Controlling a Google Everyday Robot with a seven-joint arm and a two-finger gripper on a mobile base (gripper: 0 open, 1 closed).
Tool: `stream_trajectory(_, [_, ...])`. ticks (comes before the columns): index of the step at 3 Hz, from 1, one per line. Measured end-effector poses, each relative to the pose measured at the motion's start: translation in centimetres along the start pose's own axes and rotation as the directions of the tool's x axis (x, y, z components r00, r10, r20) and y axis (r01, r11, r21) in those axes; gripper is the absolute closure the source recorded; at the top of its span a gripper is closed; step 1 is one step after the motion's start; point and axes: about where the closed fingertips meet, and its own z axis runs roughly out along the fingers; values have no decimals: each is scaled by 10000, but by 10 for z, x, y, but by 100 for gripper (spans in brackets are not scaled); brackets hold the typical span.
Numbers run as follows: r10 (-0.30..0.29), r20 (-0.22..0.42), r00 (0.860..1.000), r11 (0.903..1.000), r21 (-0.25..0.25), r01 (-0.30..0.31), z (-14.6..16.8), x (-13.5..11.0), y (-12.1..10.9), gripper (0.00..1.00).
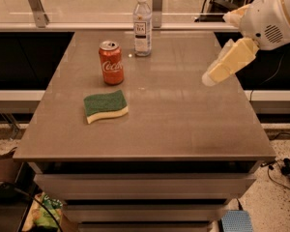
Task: Knock coke can over
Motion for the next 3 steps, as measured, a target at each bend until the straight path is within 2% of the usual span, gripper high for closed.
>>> stream_trajectory(2, [-29, 238, 9997, 10000, -20, 29, 8, -5, 1, 0])
stream_trajectory(3, [-98, 641, 9979, 9998, -166, 109, 28, -14, 5, 0])
